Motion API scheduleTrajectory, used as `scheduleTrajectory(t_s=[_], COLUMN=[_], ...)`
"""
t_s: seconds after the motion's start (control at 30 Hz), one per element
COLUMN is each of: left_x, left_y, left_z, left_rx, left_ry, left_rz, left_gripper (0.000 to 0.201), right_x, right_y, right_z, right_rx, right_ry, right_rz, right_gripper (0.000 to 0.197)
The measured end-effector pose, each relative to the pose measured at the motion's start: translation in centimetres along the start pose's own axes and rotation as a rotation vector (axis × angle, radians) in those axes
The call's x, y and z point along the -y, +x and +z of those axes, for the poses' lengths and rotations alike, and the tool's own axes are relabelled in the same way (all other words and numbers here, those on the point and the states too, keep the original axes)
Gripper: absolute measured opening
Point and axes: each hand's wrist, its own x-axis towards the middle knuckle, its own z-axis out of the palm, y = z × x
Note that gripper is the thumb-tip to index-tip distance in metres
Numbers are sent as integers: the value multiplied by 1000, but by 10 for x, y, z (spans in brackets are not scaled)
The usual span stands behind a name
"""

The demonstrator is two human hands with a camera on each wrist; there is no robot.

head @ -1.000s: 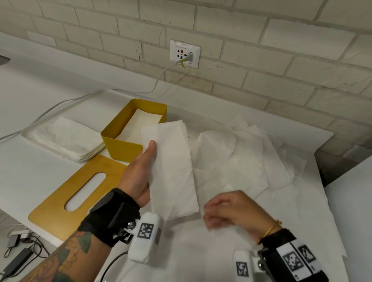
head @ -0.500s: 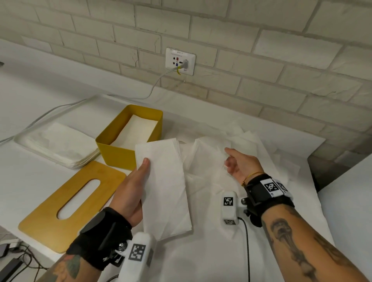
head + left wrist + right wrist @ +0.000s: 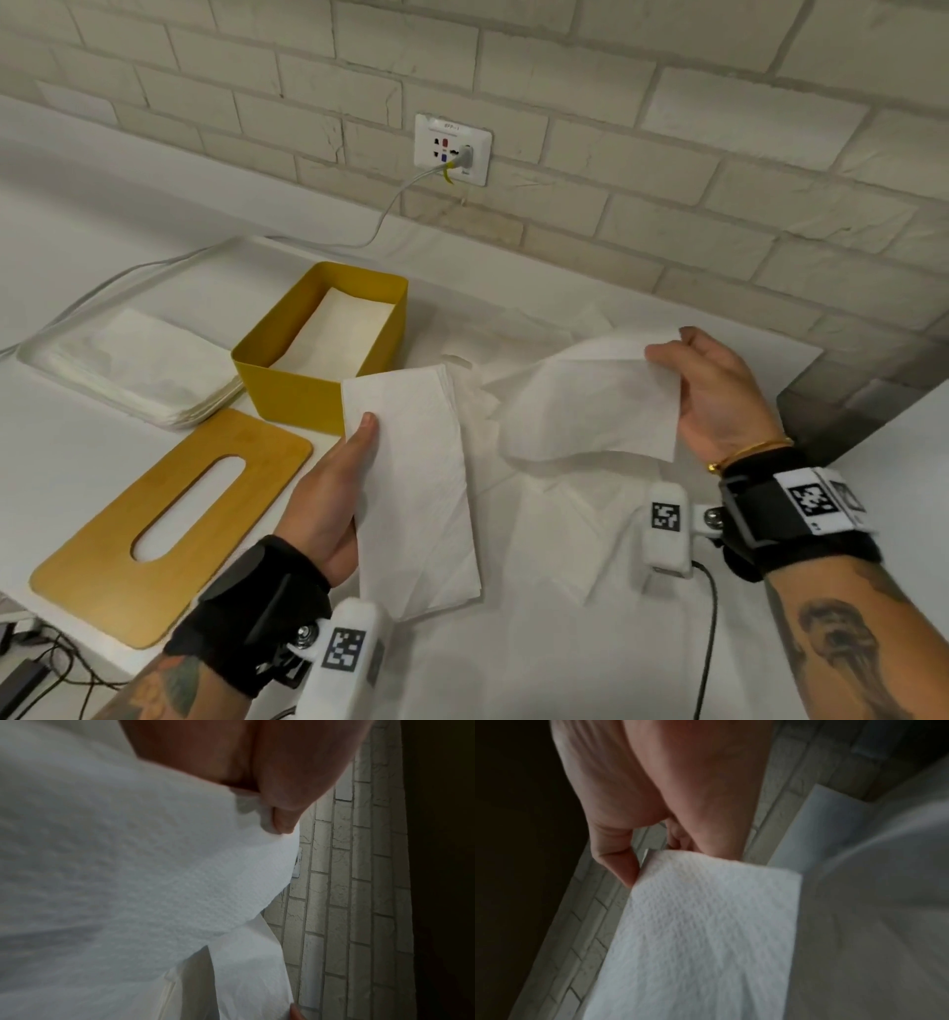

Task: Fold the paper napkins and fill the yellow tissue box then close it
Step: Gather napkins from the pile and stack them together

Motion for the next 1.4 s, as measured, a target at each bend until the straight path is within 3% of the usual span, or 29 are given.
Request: scheduleTrajectory(t_s=[0.17,0.33,0.5,0.6,0.77,0.97,1.1,1.2,1.3,1.4], left_x=[5,7,9,10,11,9,1,-12,-24,-34], left_y=[-1,-3,0,0,2,5,6,5,7,9], left_z=[8,7,0,2,10,11,11,16,23,36], left_rx=[4,-4,-14,-2,3,25,34,78,94,126], left_ry=[40,61,64,58,75,106,121,148,199,222], left_rz=[-1,-10,-26,-21,-14,-2,46,89,149,175], left_gripper=[32,33,40,38,34,42,35,33,40,38], right_x=[21,-16,-24,-28,-32,-27,1,31,65,88], right_y=[-11,-27,-49,-58,-57,-46,-51,-62,-80,-92], right_z=[-23,-55,-71,-76,-77,-73,-61,-49,-23,5], right_rx=[-90,-205,21,125,122,38,46,162,432,583], right_ry=[-66,-261,-307,-435,-627,-955,-1039,-1007,-812,-711], right_rz=[-72,-17,112,172,119,-12,-201,-371,-327,-322], right_gripper=[22,56,63,61,44,20,18,21,25,7])
